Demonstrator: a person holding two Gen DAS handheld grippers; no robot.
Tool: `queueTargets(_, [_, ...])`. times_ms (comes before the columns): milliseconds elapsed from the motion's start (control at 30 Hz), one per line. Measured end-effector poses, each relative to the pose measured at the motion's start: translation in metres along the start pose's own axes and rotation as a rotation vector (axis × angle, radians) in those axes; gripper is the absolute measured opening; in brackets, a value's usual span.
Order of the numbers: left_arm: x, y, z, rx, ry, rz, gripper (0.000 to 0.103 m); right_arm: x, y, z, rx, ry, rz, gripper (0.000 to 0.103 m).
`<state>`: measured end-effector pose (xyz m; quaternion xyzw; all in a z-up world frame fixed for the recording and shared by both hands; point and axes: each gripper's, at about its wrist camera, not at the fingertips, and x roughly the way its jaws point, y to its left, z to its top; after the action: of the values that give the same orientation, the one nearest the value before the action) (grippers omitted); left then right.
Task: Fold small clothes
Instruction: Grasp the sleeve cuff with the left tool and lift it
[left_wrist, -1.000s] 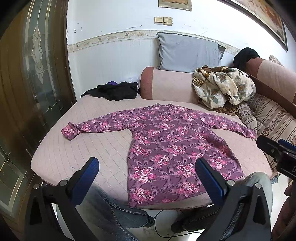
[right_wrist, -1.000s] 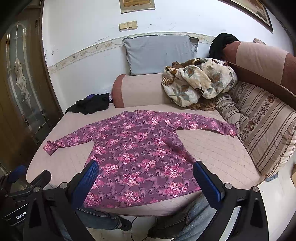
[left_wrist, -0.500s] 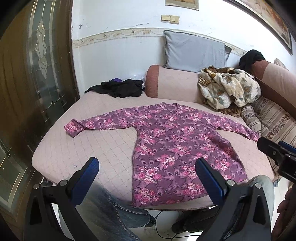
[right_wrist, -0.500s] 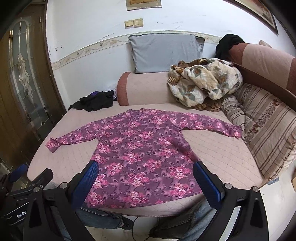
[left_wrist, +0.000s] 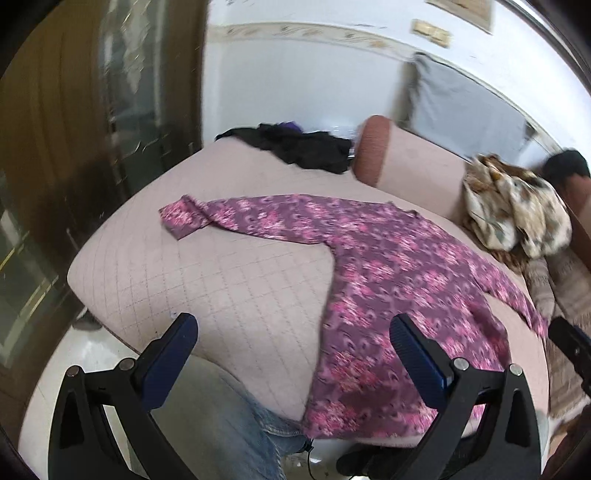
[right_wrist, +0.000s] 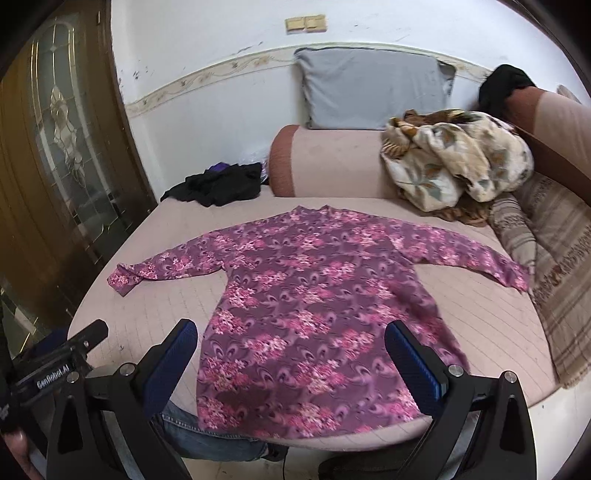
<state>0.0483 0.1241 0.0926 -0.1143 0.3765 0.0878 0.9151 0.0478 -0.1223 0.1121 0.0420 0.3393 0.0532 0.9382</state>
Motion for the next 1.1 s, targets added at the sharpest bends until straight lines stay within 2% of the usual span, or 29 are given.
queueTargets(167, [0.040, 0.031, 0.023, -0.096, 0.037, 0.000, 0.103, 0.046, 0.019, 0.018, -0.023, 0.034, 0.032, 0.103])
queueTargets(267, [0.079, 0.055, 0.039, -0.189, 0.098, -0.030, 0.103, 0.081, 0.031, 0.028, -0.034, 0.065, 0.067, 0.103])
queueTargets(367, [0.132, 0.086, 0.062, -0.311, 0.148, -0.039, 0.103, 0.123, 0.040, 0.038, -0.034, 0.103, 0.131, 0.102])
queueTargets(433, [0.179, 0.115, 0.083, -0.430, 0.183, -0.050, 0.103, 0.156, 0.047, 0.048, -0.027, 0.128, 0.186, 0.097])
queueTargets(500, [0.217, 0.137, 0.100, -0.513, 0.217, -0.023, 0.103, 0.192, 0.055, 0.061, -0.014, 0.155, 0.256, 0.094])
queueTargets(600, [0.260, 0.164, 0.114, -0.634, 0.224, 0.013, 0.103, 0.235, 0.071, 0.079, -0.017, 0.174, 0.335, 0.092])
queueTargets(667, [0.288, 0.178, 0.119, -0.683, 0.273, 0.034, 0.103, 0.255, 0.080, 0.087, -0.028, 0.184, 0.367, 0.092])
queueTargets(700, [0.297, 0.182, 0.121, -0.692, 0.268, 0.048, 0.103, 0.266, 0.083, 0.089, -0.029, 0.191, 0.386, 0.092])
queueTargets(733, [0.305, 0.185, 0.123, -0.689, 0.260, 0.067, 0.100, 0.276, 0.087, 0.091, -0.030, 0.198, 0.399, 0.091])
queueTargets(767, [0.316, 0.189, 0.125, -0.698, 0.276, 0.100, 0.086, 0.284, 0.090, 0.091, -0.031, 0.208, 0.405, 0.091])
queueTargets(833, [0.325, 0.190, 0.128, -0.698, 0.272, 0.138, 0.067, 0.301, 0.096, 0.090, -0.027, 0.235, 0.427, 0.086])
queueTargets(900, [0.329, 0.184, 0.137, -0.636, 0.248, 0.223, 0.034, 0.316, 0.100, 0.089, -0.008, 0.271, 0.466, 0.084])
queueTargets(933, [0.327, 0.179, 0.140, -0.609, 0.235, 0.241, 0.010, 0.319, 0.099, 0.089, 0.003, 0.285, 0.483, 0.083])
queueTargets(1000, [0.313, 0.170, 0.149, -0.572, 0.163, 0.176, 0.010, 0.322, 0.096, 0.088, 0.023, 0.301, 0.496, 0.082])
queueTargets(1067, [0.287, 0.145, 0.160, -0.479, 0.061, 0.146, 0.010, 0.319, 0.089, 0.089, 0.033, 0.291, 0.498, 0.082])
queueTargets(1100, [0.268, 0.121, 0.167, -0.390, -0.003, 0.124, 0.010, 0.315, 0.084, 0.091, 0.040, 0.283, 0.504, 0.082])
